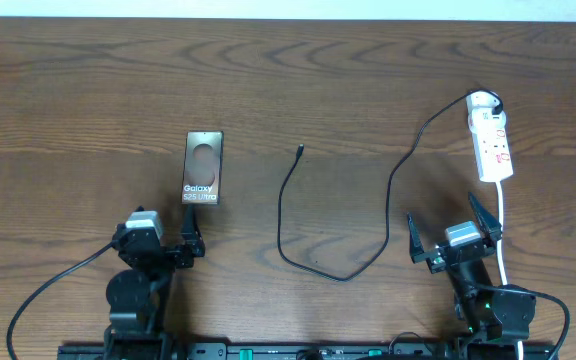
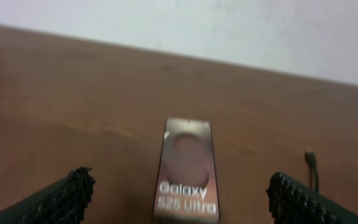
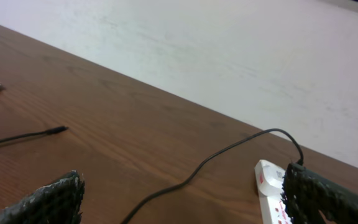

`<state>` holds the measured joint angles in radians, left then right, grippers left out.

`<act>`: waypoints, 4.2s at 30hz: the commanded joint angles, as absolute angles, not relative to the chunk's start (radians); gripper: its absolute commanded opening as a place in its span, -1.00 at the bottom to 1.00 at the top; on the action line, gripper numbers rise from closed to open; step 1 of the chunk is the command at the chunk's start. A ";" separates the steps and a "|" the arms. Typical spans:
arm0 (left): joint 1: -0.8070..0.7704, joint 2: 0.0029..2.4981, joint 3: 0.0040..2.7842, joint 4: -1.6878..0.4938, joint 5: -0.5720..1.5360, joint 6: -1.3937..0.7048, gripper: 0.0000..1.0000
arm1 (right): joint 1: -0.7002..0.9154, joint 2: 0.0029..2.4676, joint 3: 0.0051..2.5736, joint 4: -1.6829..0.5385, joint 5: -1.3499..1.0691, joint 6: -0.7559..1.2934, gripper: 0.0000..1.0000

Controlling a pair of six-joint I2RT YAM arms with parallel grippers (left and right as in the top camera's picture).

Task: Plug charger to phone and switch on socket
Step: 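Move left gripper to the Galaxy phone and grasp it, then lift the phone with left gripper and raise it upright toward center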

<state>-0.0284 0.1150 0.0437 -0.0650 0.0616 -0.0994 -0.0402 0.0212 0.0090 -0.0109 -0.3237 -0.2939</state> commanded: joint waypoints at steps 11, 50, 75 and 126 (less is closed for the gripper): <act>-0.031 0.492 0.407 -0.131 0.153 -0.071 0.84 | -0.034 0.124 0.276 -0.236 -0.355 -0.247 0.98; -0.057 1.758 1.549 -1.065 0.145 -0.023 0.82 | -0.034 1.210 1.190 -0.980 -0.552 -0.181 0.99; -0.095 2.039 1.460 -0.844 0.036 -0.079 0.82 | -0.033 1.214 1.190 -0.985 -0.495 -0.181 0.99; -0.096 1.964 1.406 -0.773 0.070 -0.149 0.46 | -0.033 1.214 1.190 -0.981 -0.462 -0.180 0.99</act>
